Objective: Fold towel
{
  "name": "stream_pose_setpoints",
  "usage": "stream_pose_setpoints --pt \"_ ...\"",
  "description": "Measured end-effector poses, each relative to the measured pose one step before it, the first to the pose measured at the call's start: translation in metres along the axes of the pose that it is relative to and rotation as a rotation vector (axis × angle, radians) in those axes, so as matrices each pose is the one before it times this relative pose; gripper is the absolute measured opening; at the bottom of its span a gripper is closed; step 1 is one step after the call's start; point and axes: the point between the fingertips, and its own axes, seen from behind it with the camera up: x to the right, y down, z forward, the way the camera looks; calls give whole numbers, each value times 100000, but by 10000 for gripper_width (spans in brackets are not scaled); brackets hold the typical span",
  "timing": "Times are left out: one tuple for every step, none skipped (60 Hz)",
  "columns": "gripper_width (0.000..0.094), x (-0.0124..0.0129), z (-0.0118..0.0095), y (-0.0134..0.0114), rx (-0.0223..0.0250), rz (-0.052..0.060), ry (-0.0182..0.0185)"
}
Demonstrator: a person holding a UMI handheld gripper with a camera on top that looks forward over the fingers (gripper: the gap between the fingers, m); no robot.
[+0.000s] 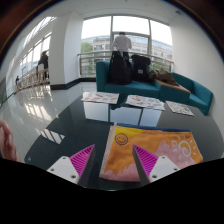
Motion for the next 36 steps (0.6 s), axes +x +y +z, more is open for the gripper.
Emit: stream_pose_setpoints --pt "729 57 263 -36 -212 -536 598" --pt "714 94 219 43 -372 -502 574" --pt "690 31 207 116 -592 -434 460" --pt "670 16 167 173 -801 -281 427" --pt "645 853 519 158 -778 -218 158" --pt "621 -602 1650 -422 -816 16 581" --pt "595 67 177 257 -1063 0 328" --pt "566 -2 58 272 -1265 218 285" --pt "528 11 82 356 -1392 294 94" --pt "495 -330 1 -282 891 977 -1262" --pt "458 22 -35 -248 1049 859 148" --pt "416 246 22 98 -269 376 886" --pt "365 284 -21 187 -739 -65 1212" --pt "337 -10 2 -82 381 -175 164" --pt "311 -25 25 3 26 -285 42" --pt "289 76 -194 397 -345 -316 -190" --pt "253 -11 971 -304 154 -393 -26" --pt "209 -9 -8 -29 -47 -239 439" --pt "152 197 6 -68 77 -344 1112" --pt "80 389 36 -28 -2 -829 1762" --pt "26 513 56 -23 155 -1145 2059" --pt "30 227 18 16 81 -914 1070" --pt "31 -107 -4 15 -81 -174 -262" --pt "30 -60 31 -13 -121 157 -266" --pt "30 131 30 164 -164 50 -224" --pt "30 -30 3 -10 -135 336 -234" --pt "30 -41 3 71 -397 638 -336" --pt "30 -74 -38 35 -589 812 -583" --pt "29 -130 -73 3 -675 982 -931" --pt "29 -163 -157 -83 -513 1125 -1321" --pt "29 -623 -385 -492 -60 1409 -1168" --pt "27 752 -686 -240 690 1151 -1341" --pt "27 23 -333 -480 1011 1347 -1097" --pt "28 79 -382 -586 1129 1206 -978" --pt "27 161 -414 -622 1168 1037 -882" --pt "28 254 -443 -696 1283 996 -659"
